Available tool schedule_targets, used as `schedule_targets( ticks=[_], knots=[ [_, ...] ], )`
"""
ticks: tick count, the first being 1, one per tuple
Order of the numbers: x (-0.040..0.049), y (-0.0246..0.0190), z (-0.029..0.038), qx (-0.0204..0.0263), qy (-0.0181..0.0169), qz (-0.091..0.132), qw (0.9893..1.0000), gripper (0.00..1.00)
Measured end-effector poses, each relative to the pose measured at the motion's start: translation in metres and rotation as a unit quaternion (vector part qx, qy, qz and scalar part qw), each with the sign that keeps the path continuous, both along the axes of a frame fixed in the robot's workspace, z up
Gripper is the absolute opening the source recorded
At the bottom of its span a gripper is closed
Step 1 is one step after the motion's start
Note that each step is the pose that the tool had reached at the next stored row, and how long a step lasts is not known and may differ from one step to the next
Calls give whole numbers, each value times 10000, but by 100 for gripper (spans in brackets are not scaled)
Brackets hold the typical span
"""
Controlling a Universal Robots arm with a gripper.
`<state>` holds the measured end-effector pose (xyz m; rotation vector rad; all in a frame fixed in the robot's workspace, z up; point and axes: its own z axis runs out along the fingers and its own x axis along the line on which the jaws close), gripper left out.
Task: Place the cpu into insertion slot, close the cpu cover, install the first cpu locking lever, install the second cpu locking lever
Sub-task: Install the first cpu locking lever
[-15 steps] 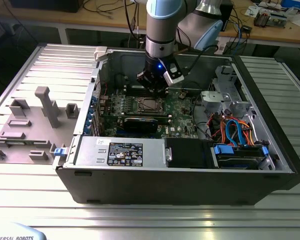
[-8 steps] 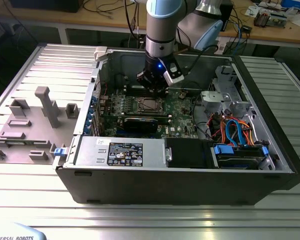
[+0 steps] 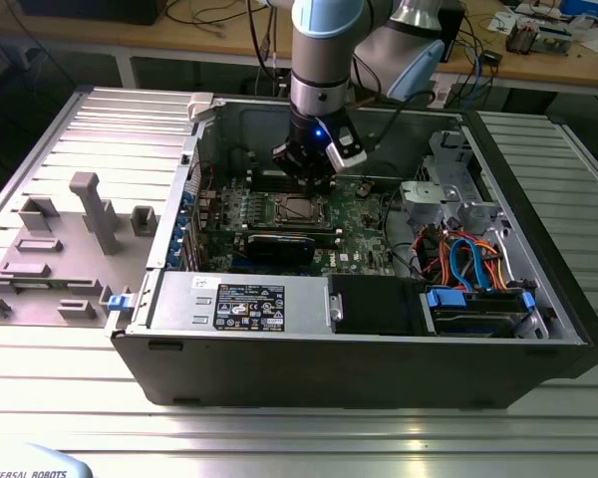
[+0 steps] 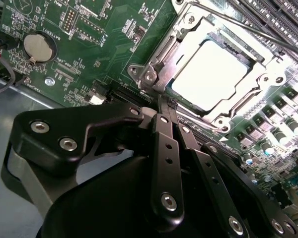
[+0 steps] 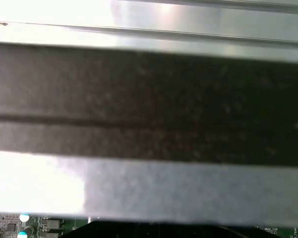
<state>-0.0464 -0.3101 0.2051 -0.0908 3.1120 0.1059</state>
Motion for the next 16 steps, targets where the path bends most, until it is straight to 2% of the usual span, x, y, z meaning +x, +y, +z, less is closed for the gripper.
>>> schedule_targets(
  ticks=[4, 7, 9, 11, 12, 13, 15, 16],
  knots=[
    [2, -12, -28, -3, 2, -20, 10000, 11],
    [5, -11, -36, 12, 4, -21, 10000, 11],
    [6, -12, -40, 48, 6, -21, 10000, 11],
    [7, -10, -44, 111, 4, -21, 9999, 11],
    [7, -10, -43, 175, 4, -21, 9998, 11],
    [7, -10, -42, 208, 5, -21, 9998, 11],
    [7, -10, -14, 219, 5, -22, 9998, 11],
    [7, -10, 25, 217, 6, -22, 9998, 11]
  ],
)
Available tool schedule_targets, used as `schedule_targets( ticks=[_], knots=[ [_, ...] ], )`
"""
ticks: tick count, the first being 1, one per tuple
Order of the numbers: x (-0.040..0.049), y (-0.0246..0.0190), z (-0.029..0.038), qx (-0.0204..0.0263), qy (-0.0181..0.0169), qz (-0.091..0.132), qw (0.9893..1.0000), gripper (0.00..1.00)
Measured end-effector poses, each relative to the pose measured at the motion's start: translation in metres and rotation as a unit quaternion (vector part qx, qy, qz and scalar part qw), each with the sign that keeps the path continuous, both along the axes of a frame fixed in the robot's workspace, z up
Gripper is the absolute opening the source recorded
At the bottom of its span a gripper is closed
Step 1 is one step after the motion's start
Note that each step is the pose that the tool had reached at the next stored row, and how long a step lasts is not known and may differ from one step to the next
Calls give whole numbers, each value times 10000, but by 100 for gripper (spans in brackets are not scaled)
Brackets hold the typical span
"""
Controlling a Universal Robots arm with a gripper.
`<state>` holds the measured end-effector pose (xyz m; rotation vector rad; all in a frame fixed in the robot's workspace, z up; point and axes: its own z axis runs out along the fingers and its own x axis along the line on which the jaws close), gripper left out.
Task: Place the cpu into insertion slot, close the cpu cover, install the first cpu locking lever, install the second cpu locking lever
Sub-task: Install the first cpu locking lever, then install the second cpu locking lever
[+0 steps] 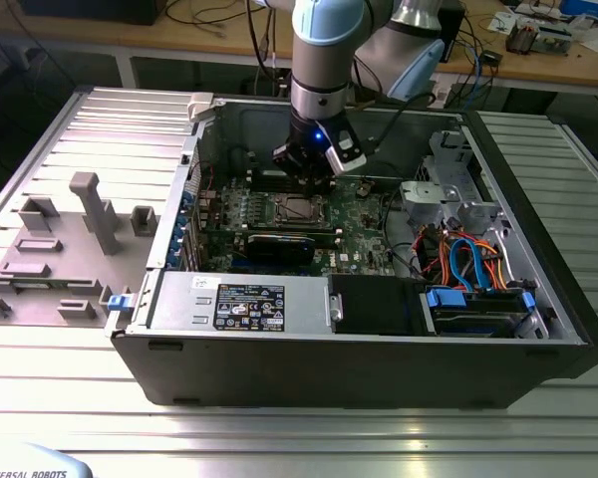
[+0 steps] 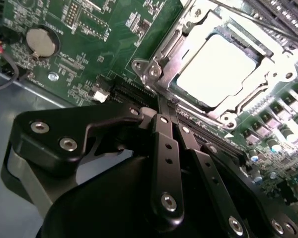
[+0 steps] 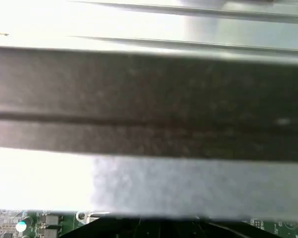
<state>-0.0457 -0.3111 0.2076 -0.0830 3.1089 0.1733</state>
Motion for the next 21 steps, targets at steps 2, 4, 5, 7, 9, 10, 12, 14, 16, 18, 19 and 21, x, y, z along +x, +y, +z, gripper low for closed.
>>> schedule_targets(
  ticks=[2, 4, 5, 7, 9, 10, 12, 14, 16, 18, 19, 21],
  knots=[
    [0, -1, 21, 0, 0, 1, 10000, 11],
    [0, -24, 22, -1, 1, 1, 10000, 11],
    [0, -39, 21, -1, 1, 1, 10000, 11],
    [0, -64, 20, -1, 1, 1, 10000, 11],
    [0, -65, 20, -1, 1, 0, 10000, 11],
    [0, -77, 21, -1, 1, 1, 10000, 11],
    [0, -89, 20, -1, 1, 0, 10000, 11],
    [0, -90, 20, -1, 1, 1, 10000, 11],
    [0, -91, 20, -1, 1, 1, 10000, 11],
    [0, -92, 20, -1, 1, 1, 10000, 11],
    [0, -97, 20, -1, 1, 1, 10000, 11],
    [0, -104, 20, -1, 1, 1, 10000, 11]
  ],
)
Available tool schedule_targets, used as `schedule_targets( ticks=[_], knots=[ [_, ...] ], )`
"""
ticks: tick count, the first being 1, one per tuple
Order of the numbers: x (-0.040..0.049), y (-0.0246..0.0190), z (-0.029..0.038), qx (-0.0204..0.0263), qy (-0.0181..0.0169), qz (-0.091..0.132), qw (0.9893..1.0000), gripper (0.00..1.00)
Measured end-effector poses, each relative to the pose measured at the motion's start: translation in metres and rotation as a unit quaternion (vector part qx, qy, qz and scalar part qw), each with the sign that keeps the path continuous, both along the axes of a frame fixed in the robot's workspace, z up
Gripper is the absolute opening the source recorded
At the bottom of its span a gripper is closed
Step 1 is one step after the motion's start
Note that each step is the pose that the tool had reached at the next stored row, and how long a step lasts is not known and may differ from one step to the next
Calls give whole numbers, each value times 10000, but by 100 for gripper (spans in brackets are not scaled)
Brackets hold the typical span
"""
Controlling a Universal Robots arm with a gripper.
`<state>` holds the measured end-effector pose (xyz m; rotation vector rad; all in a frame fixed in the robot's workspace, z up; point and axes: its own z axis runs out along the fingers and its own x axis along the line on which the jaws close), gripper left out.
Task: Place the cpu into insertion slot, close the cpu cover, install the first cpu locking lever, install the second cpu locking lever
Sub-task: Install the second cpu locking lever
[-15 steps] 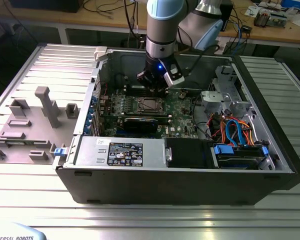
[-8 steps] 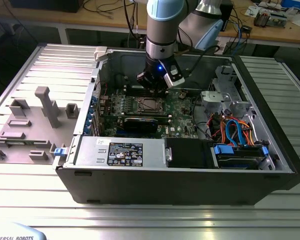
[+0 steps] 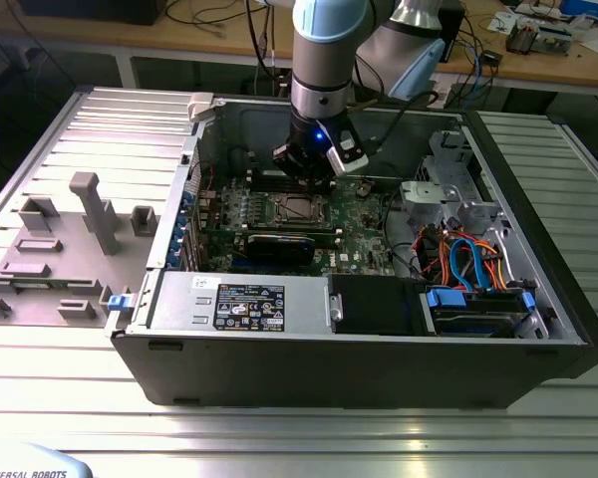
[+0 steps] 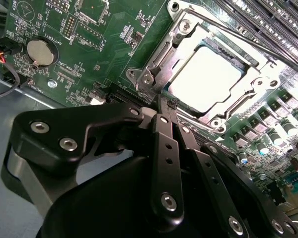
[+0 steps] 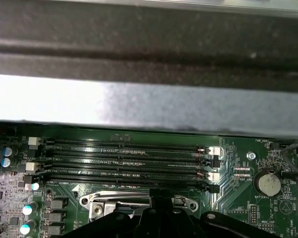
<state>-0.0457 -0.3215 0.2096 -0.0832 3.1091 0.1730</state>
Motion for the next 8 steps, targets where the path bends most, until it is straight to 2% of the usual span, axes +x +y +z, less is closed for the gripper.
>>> schedule_targets(
  ticks=[8],
  knots=[
    [0, -4, 0, 0, 0, 0, 10000, 11]
  ],
)
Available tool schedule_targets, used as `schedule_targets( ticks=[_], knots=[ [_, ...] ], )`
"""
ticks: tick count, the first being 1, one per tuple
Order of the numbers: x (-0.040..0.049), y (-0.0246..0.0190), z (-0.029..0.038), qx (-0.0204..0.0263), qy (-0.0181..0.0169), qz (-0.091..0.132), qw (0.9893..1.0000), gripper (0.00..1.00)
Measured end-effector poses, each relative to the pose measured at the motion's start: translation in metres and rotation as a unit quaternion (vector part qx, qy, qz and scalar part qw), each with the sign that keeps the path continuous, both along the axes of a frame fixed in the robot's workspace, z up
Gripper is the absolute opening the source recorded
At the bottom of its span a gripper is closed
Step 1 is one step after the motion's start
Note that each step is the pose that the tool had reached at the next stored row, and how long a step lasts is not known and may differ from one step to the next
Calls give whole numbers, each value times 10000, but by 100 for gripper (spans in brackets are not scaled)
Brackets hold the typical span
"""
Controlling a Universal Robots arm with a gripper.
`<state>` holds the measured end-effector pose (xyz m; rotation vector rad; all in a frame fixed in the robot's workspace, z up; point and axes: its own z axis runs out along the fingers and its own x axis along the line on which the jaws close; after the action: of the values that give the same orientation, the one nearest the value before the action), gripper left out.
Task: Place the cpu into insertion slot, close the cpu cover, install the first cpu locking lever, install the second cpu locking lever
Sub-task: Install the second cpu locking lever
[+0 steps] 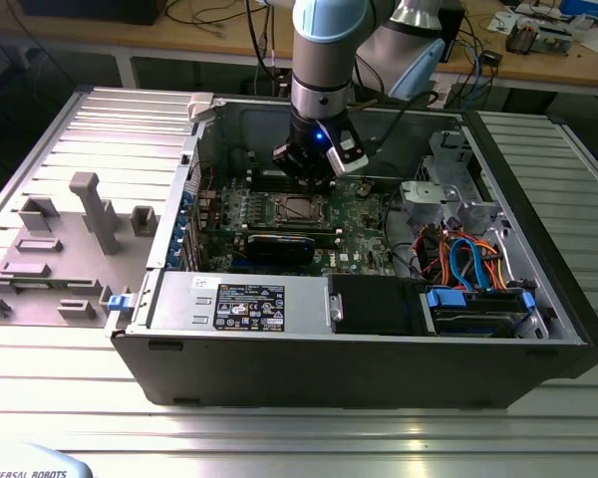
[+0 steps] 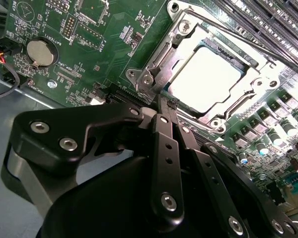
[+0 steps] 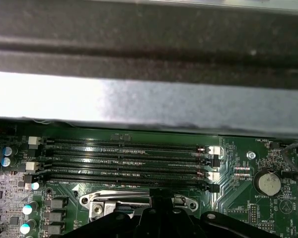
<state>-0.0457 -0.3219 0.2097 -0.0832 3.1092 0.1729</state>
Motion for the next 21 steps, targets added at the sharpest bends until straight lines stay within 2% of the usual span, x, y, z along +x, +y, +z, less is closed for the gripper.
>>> schedule_targets(
  ticks=[3, 9, 13, 21],
  knots=[
    [0, -1, 26, -1, 0, 0, 10000, 11],
    [0, 0, 195, 1, -2, 0, 10000, 11],
    [0, 0, 271, 0, -2, 0, 10000, 11],
    [0, 0, 280, 1, -2, 0, 10000, 11]
  ],
)
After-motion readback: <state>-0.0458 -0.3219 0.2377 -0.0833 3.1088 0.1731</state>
